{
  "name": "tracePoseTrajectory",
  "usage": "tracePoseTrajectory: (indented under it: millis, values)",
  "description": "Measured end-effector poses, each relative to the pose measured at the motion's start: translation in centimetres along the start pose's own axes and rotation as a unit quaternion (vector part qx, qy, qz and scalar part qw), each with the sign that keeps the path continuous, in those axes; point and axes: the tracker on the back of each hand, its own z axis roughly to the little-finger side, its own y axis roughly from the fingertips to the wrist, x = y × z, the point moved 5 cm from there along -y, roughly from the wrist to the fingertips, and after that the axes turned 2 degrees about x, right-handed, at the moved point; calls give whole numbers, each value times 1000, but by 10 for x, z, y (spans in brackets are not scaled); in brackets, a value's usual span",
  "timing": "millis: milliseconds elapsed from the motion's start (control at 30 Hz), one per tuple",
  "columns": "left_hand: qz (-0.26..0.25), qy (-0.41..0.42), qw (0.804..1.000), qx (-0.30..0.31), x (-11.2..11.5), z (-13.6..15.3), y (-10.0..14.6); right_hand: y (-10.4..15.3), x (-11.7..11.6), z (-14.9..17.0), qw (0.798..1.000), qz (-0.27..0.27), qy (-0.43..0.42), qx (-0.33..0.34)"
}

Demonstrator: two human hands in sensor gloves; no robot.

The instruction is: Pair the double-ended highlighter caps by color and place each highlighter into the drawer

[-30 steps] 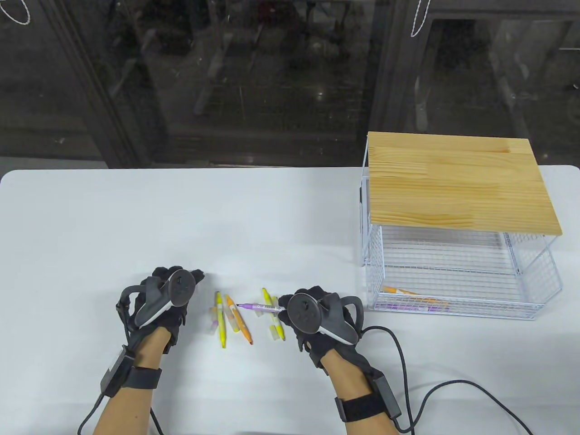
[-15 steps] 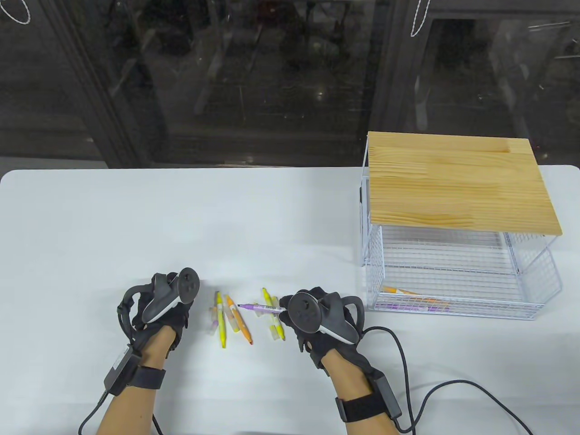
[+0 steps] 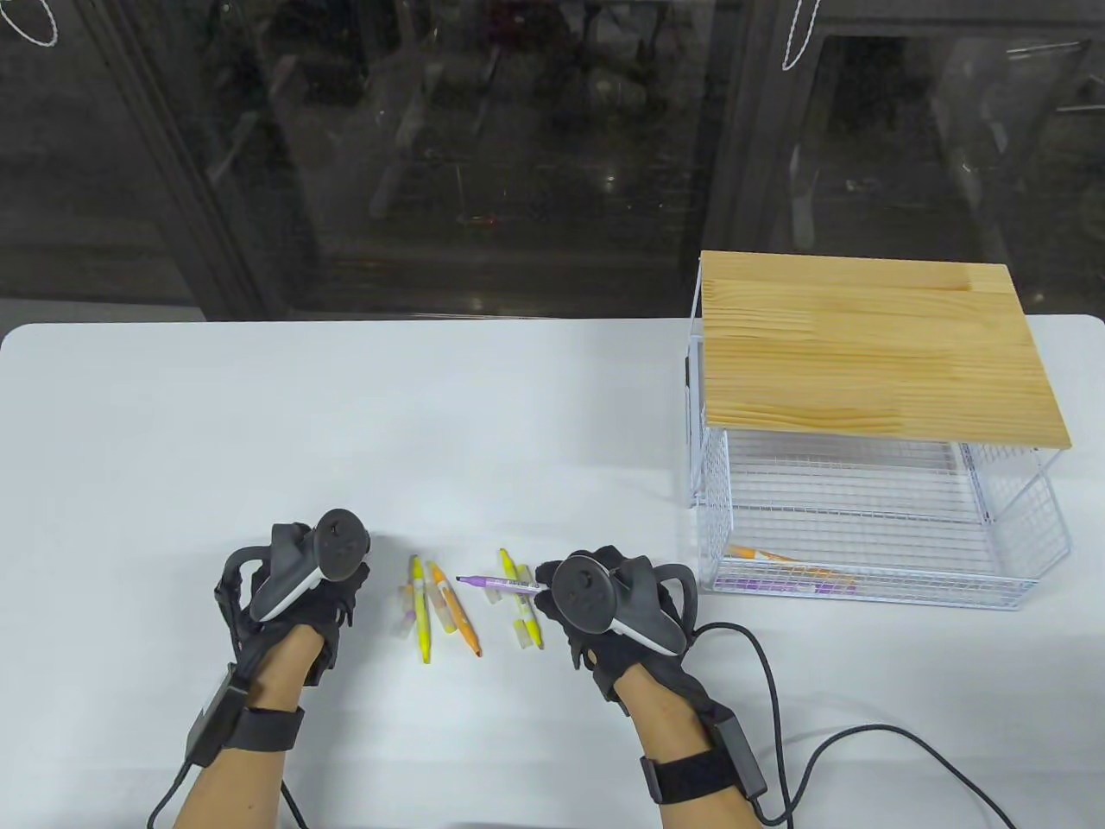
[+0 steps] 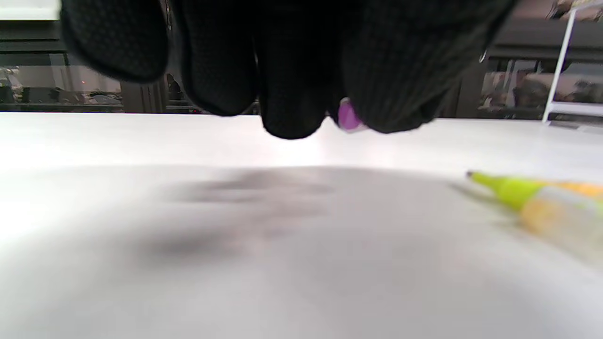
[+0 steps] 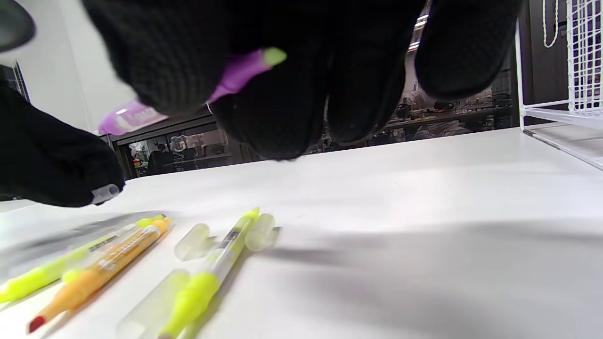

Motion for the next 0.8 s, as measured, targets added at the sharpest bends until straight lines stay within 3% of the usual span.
tracePoseTrajectory:
  millis: [367, 800]
  values:
    - [-35, 53, 996, 61, -25, -28, 23, 0, 1, 2, 1000, 6, -1, -3]
    - [-33, 53, 990, 125, -27, -70, 38, 0, -2, -1, 1000, 2, -4, 2]
